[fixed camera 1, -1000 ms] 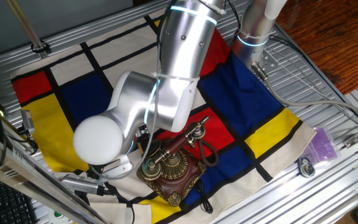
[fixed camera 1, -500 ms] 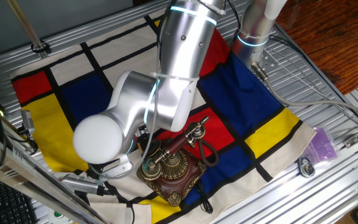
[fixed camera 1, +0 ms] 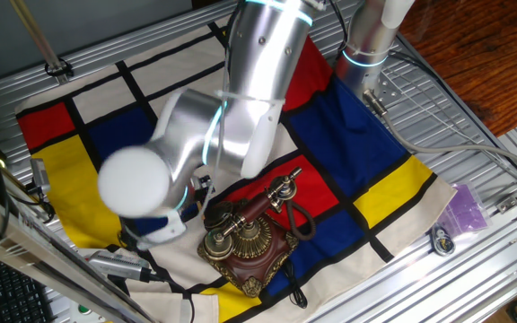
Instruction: Dial a number on an old rotary phone
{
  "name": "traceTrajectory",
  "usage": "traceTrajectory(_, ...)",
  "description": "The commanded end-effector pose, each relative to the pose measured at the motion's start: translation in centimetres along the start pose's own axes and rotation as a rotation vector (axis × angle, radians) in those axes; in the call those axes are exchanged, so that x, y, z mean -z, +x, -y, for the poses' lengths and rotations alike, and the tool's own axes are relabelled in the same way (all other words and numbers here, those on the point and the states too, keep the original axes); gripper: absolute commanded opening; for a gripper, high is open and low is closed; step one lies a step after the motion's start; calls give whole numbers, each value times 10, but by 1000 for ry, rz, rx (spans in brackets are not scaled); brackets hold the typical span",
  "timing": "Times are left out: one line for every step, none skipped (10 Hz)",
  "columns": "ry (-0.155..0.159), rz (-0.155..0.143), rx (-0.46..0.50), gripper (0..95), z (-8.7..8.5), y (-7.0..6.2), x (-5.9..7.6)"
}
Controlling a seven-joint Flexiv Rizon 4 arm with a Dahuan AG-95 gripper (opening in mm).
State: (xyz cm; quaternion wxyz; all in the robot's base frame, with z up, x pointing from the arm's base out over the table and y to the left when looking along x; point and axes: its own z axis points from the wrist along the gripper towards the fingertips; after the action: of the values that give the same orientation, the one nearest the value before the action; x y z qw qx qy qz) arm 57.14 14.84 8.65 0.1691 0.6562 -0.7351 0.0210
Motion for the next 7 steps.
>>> traceTrajectory(-1, 47, -14, 0, -3, 4, 4)
traceTrajectory(-3, 65, -27, 0, -5, 7, 8)
traceTrajectory(-8, 92, -56, 0, -9, 10, 13)
traceTrajectory(-6, 101, -72, 0, -11, 13, 17)
traceTrajectory(-11, 119, -96, 0, -14, 17, 19)
traceTrajectory(-13, 126, -101, 0, -15, 21, 19)
traceTrajectory(-12, 119, -116, 0, -19, 29, 19)
